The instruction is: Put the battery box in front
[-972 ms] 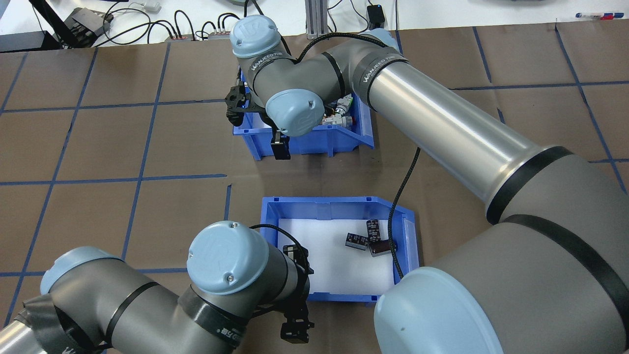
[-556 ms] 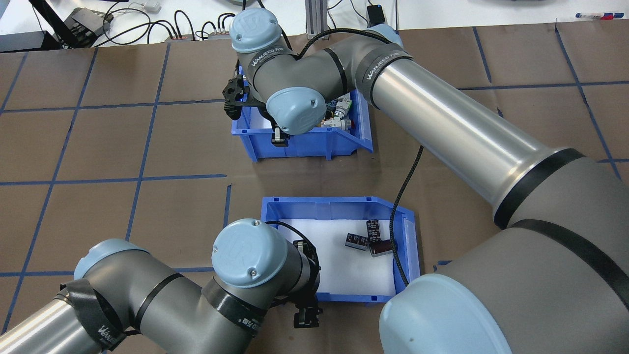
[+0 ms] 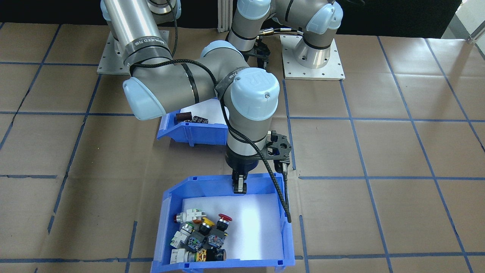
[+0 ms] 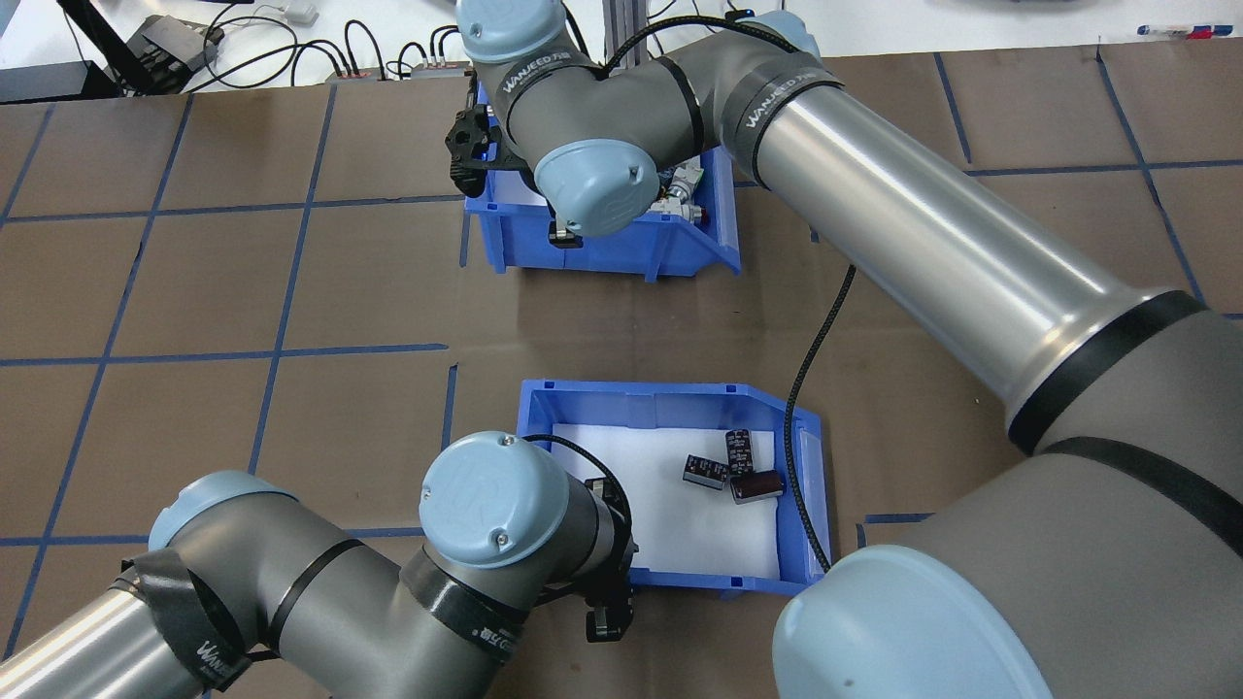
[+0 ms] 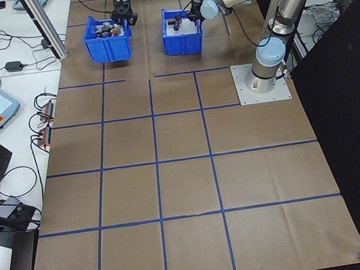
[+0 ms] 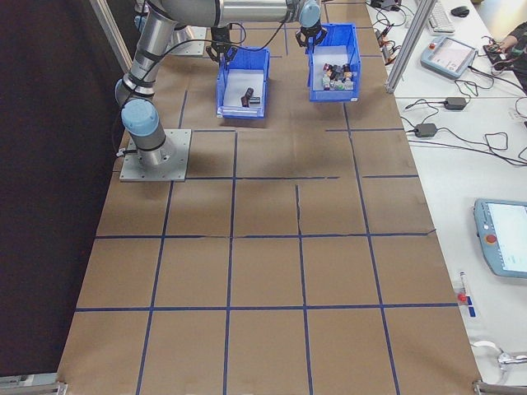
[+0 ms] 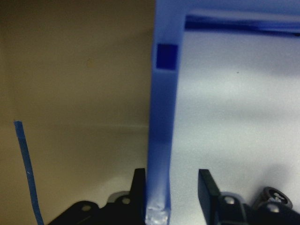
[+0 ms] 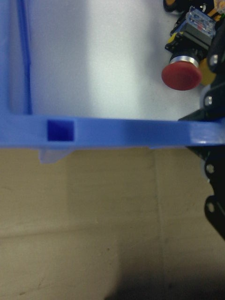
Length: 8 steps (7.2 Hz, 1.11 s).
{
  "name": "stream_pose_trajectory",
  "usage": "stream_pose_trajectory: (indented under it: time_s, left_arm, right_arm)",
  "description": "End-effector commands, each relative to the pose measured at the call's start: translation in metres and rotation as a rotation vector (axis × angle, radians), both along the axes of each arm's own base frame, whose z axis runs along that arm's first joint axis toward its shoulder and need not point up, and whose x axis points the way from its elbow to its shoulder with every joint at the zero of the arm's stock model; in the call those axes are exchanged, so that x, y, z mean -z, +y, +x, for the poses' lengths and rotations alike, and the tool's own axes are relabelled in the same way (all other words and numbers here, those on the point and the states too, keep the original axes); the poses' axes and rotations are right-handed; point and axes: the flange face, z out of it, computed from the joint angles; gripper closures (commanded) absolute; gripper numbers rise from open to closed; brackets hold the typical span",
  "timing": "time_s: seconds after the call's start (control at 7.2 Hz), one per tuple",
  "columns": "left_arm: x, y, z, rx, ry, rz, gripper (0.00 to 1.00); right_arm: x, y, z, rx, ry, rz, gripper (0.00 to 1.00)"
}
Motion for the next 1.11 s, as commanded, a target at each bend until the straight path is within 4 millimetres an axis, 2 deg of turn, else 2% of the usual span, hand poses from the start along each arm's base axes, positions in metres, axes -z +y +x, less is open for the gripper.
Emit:
stream_pose_trajectory:
  time_s: [0.0, 0.14, 0.28, 0.56, 0.69, 0.83, 0.97]
  left_arm:
    - [-0.025, -0.013, 0.01, 0.081, -0.034, -0.123, 1.0]
    - [-0.038, -0.028, 0.019, 0.068, -0.042, -0.158, 1.0]
    - [-0.048, -0.039, 0.036, 0.067, -0.047, -0.174, 1.0]
    - [-0.067, -0.072, 0.095, 0.083, -0.067, -0.2, 1.0]
    - [-0.084, -0.097, 0.116, 0.089, -0.037, -0.211, 1.0]
    - [-0.102, -0.123, 0.126, 0.089, -0.02, -0.21, 1.0]
    - [-0.11, -0.15, 0.123, 0.095, 0.018, -0.203, 1.0]
  right_arm:
    - [-0.033, -0.019, -0.085, -0.025, 0.064, -0.018, 1.0]
    - [-0.041, -0.015, -0.134, -0.012, 0.078, -0.003, 1.0]
    - [-0.045, -0.005, -0.18, 0.003, 0.09, 0.016, 1.0]
    - [-0.051, 0.026, -0.279, 0.07, 0.098, 0.046, 1.0]
    - [-0.048, 0.044, -0.313, 0.068, 0.094, 0.07, 1.0]
    - [-0.045, 0.066, -0.335, 0.078, 0.091, 0.088, 1.0]
    - [-0.042, 0.091, -0.349, 0.103, 0.089, 0.099, 1.0]
